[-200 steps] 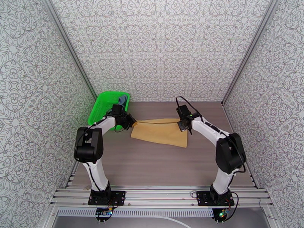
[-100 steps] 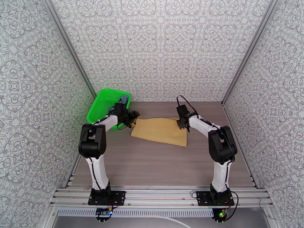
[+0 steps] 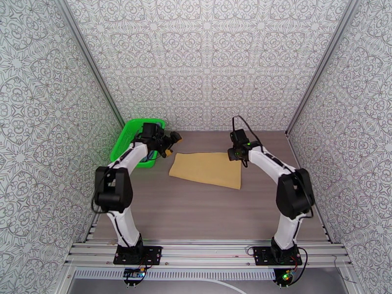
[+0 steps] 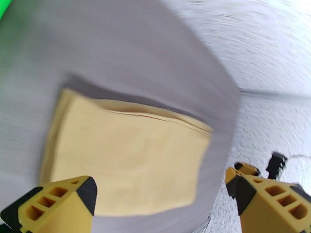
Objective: Fold and stack the mixed laundry pile
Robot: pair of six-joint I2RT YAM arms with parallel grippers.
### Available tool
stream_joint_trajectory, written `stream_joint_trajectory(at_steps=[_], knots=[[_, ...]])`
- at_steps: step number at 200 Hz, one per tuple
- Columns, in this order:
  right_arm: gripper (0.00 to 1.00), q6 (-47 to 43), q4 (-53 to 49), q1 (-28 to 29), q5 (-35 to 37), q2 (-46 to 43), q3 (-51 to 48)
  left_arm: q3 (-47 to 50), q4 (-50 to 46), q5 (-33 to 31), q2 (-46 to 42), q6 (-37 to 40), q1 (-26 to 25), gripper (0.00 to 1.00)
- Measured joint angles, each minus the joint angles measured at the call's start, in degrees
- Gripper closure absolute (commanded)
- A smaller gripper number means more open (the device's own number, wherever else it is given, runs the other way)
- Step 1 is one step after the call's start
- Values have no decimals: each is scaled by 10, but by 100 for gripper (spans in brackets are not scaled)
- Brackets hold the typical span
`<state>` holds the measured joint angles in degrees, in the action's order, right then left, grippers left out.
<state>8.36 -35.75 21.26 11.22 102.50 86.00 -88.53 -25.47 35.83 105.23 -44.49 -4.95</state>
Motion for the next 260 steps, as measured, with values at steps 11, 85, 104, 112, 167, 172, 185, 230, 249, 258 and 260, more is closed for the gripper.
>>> stream_joint_trajectory(at_steps=[11, 85, 104, 112, 167, 172, 185, 230, 249, 258, 260], knots=[[39, 16, 3, 0, -12, -40, -18, 2, 5, 20, -28, 2, -2, 0], [42, 239, 151, -7, -295, -128, -212, 171, 35, 36, -129, 40, -28, 1], [42, 296, 206, -7, -349, -80, -234, 214, 44, 23, -173, 40, -42, 1], [42, 312, 221, -7, -361, -67, -241, 242, 58, 22, -201, 33, -44, 1], [42, 348, 259, -6, -389, -58, -249, 278, 31, -184, -498, 53, -125, 1], [42, 348, 259, -6, -389, -58, -249, 280, 33, -198, -521, 51, -127, 0], [42, 348, 259, -3, -388, -58, -248, 297, 46, -229, -580, 46, -113, 1], [43, 340, 228, 21, -368, -58, -226, 281, -70, -261, -473, 88, -64, 4], [43, 332, 204, 29, -354, -58, -206, 246, -139, -286, -368, 122, -76, 11], [44, 328, 197, 30, -349, -57, -198, 227, -164, -298, -323, 137, -83, 14], [44, 328, 196, 30, -348, -57, -196, 223, -168, -300, -315, 139, -84, 14]])
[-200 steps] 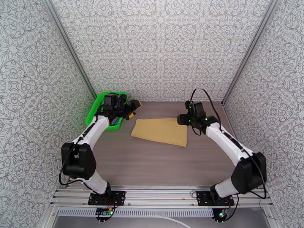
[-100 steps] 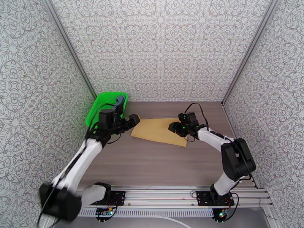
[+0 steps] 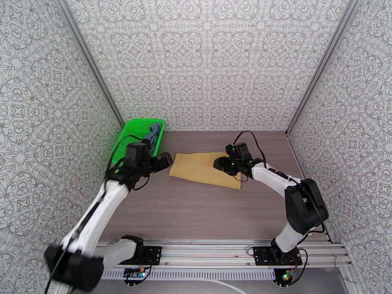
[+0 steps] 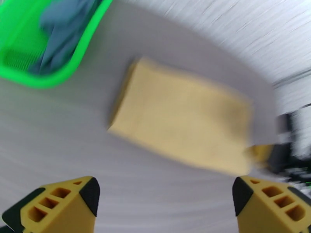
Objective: Fold and stack the mixed laundry pile
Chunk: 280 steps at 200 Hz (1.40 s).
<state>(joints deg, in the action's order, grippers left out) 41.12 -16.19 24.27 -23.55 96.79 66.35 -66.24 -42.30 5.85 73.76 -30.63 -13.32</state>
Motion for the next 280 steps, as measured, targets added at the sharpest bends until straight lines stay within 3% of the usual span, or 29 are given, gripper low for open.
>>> stream_joint_trajectory(at_steps=[75, 121, 184, 222, 280], knots=[[48, -12, -28, 1, 8, 38, 18, -205, -62, -13, 309, 77, -3, 15], [49, -22, -29, 1, 8, 38, 18, -333, -106, -26, 449, 147, 0, 15], [49, -30, -34, 1, 8, 38, 18, -361, -117, 33, 533, 186, 15, 14], [49, -31, -34, 1, 8, 38, 18, -382, -122, 29, 565, 189, 15, 17], [49, -32, -34, 1, 3, 38, 18, -385, -130, -23, 570, 185, 4, 46]])
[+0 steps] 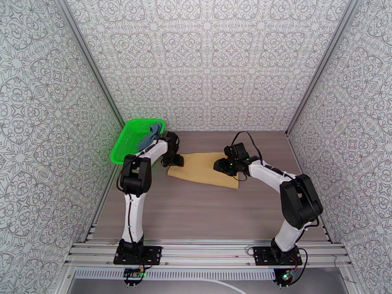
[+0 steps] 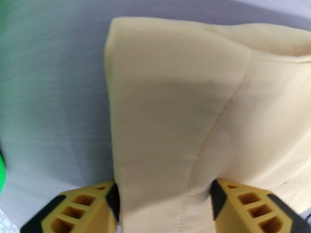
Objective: Fold and stack the mixed laundry pile
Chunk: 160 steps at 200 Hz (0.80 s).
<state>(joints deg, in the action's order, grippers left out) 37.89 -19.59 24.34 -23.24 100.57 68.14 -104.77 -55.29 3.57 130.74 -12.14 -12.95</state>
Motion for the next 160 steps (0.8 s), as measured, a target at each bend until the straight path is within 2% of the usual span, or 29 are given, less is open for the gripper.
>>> stream_joint_trajectory(at_steps=[12, 19, 56, 97, 107, 132, 160], knots=[[49, 0, 0, 0, -2, 0, 0, 1, 3, -7, 0, -3, -6, 49], [49, 0, 0, 0, -2, 0, 0, 2, 5, -12, 1, -7, -11, 55], [49, -2, 1, 0, -6, 0, 0, 12, 27, -37, -5, -36, -47, 100], [52, -2, 14, 0, -16, 0, -7, 37, 50, -67, -23, -58, -63, 100], [58, 1, 20, 0, -17, 0, -9, 41, 52, -73, -26, -61, -66, 100], [83, 17, 46, 0, -33, 20, -9, 43, 39, -87, -31, -72, -77, 100], [97, 36, 66, 1, -59, 90, 17, 36, -11, -99, -40, -76, -101, 100]])
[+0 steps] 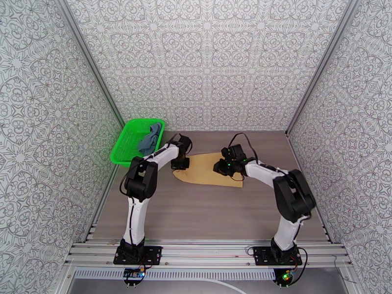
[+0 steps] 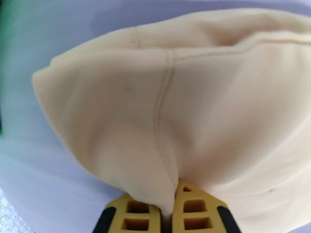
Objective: Fold and stack the mixed laundry pile
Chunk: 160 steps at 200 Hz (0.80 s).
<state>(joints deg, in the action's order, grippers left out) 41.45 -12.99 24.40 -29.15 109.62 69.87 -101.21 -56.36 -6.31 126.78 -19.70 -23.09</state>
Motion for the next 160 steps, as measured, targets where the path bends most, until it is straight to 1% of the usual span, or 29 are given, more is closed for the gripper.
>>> stream_joint_trajectory(at_steps=[5, 19, 43, 84, 128, 160], knots=[[100, 3, 2, 1, -3, 14, 6, -3, -8, -1, -2, 0, -5, 100], [100, 9, 5, 4, -7, 43, 17, -14, -29, -5, -10, -2, -19, 100], [100, 17, -1, 10, -5, 68, 29, -33, -55, -14, -34, -10, -38, 100], [100, 19, -40, 11, 16, 104, 70, -62, -87, -29, -73, -14, -54, 100], [100, 22, -56, 18, 17, 115, 93, -104, -111, -37, -85, -20, -82, 100], [100, 23, -73, 38, 19, 125, 116, -115, -119, -41, -85, -28, -94, 100]])
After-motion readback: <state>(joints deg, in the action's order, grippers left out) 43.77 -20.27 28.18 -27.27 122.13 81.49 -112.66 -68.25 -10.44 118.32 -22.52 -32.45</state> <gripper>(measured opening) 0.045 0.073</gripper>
